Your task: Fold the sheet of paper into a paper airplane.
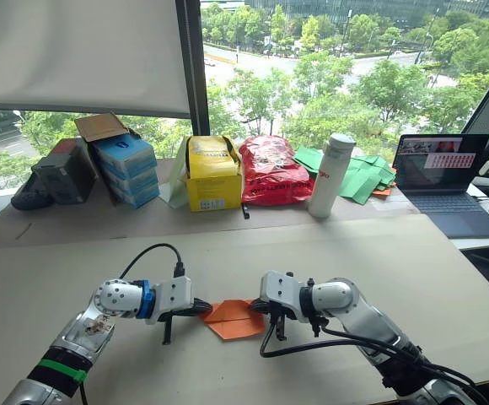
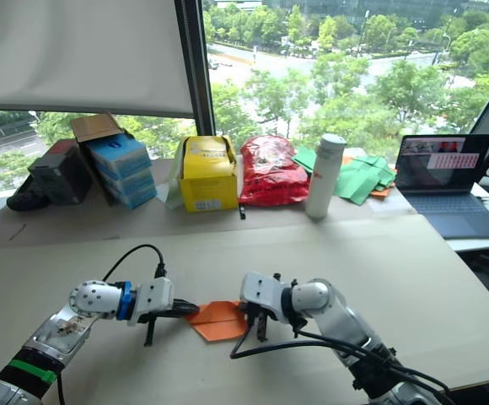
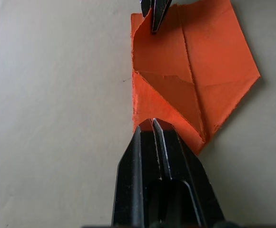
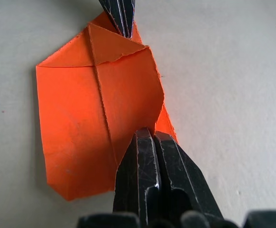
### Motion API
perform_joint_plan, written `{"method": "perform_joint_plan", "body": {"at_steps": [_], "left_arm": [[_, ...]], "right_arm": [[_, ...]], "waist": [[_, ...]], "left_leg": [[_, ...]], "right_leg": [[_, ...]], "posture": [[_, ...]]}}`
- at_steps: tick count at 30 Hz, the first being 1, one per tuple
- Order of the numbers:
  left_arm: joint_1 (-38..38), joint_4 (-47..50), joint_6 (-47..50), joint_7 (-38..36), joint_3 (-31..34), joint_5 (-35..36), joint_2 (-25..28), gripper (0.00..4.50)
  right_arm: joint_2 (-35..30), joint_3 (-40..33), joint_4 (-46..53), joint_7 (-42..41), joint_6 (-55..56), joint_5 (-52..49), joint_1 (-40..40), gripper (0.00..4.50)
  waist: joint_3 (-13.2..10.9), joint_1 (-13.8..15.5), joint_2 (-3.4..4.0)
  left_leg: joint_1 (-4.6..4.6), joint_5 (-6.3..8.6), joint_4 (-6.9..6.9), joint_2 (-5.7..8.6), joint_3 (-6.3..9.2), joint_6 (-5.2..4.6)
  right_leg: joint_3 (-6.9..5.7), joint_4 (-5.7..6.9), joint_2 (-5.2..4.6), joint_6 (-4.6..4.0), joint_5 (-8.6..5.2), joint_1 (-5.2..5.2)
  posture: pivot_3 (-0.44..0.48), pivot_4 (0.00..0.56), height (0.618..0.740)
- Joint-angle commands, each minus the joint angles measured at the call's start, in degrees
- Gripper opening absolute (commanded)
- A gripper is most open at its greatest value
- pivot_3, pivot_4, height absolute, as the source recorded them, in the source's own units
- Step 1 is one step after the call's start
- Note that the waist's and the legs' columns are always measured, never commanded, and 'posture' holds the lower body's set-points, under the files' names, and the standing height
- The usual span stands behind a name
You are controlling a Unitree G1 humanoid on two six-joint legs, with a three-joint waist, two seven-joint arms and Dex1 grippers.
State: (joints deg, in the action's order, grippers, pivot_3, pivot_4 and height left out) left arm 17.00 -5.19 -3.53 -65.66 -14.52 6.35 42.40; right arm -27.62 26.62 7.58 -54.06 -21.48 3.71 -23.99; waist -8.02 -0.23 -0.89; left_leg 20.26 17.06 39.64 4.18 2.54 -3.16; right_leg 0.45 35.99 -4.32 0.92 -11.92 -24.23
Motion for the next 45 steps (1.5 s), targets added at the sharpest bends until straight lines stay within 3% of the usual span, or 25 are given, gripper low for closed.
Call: {"method": "perform_joint_plan", "body": {"at_steps": [1,6,10,24,34,38,45], "left_arm": [[0.3,7.7,7.6,-0.9,2.6,3.5,1.7,0.00],[0.7,19.2,20.1,-2.0,5.5,11.3,3.3,0.00],[1.9,23.4,25.0,-1.0,5.2,12.6,3.2,0.00],[1.2,10.0,13.6,1.1,-2.7,0.5,-1.4,0.00],[-0.8,5.9,9.5,1.1,-2.9,-1.0,-2.3,0.00],[-2.2,4.6,8.8,1.3,-2.4,-0.8,-2.1,0.00],[-2.8,4.1,8.1,1.5,-2.3,-0.8,-2.4,0.00]], "right_arm": [[-0.2,1.4,-0.6,-0.2,-2.4,1.2,0.2,0.04],[-0.2,2.2,-0.9,-0.2,-3.0,1.7,0.1,0.04],[-0.1,2.9,-1.1,0.0,-2.9,1.9,0.1,0.04],[0.3,3.5,0.8,0.4,-5.0,1.5,-0.6,0.04],[2.8,-1.1,6.7,2.1,-8.5,-2.7,-1.7,3.23],[3.2,-2.9,10.8,2.1,-7.7,-5.3,-2.2,3.23],[3.1,1.3,10.3,0.2,-6.1,-4.5,-3.4,1.04]], "waist": [[0.0,-0.1,-0.02],[0.0,-0.5,-0.04],[0.0,-0.5,-0.04],[0.0,-0.5,-0.04],[0.0,-0.5,-0.03],[0.0,-0.5,-0.03],[0.0,-0.6,-0.03]], "left_leg": [[0.02,0.00,0.00,0.00,0.00,0.00],[0.06,0.02,0.00,0.00,0.02,-0.02],[0.04,0.01,-0.02,0.00,0.04,-0.01],[0.05,0.01,-0.05,0.00,0.03,0.02],[0.06,0.00,-0.23,0.00,0.03,0.02],[0.18,0.00,-0.27,0.00,0.04,0.02],[0.09,-0.01,-0.34,0.00,0.04,0.05]], "right_leg": [[0.01,0.00,0.00,0.00,0.00,-0.01],[0.02,-0.02,0.00,0.01,0.00,-0.03],[0.02,-0.02,0.01,0.02,-0.01,-0.01],[0.05,-0.07,0.00,0.01,-0.01,-0.04],[0.16,-0.12,-0.03,0.00,0.00,-0.11],[0.16,-0.15,-0.04,0.00,0.00,-0.22],[0.14,-0.17,-0.03,0.00,0.00,-0.16]], "posture": [[0.000,0.150,0.740],[0.000,0.150,0.740],[0.000,0.150,0.740],[0.000,0.150,0.740],[0.000,0.150,0.740],[0.000,0.150,0.740],[0.000,0.150,0.740]]}}
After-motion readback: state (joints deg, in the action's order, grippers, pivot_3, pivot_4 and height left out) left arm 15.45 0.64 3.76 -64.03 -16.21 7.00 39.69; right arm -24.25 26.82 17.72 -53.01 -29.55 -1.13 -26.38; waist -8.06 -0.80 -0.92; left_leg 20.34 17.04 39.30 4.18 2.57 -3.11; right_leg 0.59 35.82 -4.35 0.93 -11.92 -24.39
